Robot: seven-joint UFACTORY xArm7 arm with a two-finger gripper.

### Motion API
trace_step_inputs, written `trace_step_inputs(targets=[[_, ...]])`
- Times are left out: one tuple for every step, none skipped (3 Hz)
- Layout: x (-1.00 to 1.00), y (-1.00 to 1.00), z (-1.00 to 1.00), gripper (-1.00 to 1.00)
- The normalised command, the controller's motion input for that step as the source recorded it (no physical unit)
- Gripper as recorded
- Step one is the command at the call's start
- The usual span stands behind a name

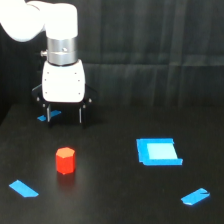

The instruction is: Pick up the red object from the table

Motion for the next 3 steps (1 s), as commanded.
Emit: trace_step_inputs(targets=[[0.44, -0.77, 0.09, 1.00], [0.34, -0.82, 0.15, 1.00], [0.28, -0.87, 0.10, 1.00]])
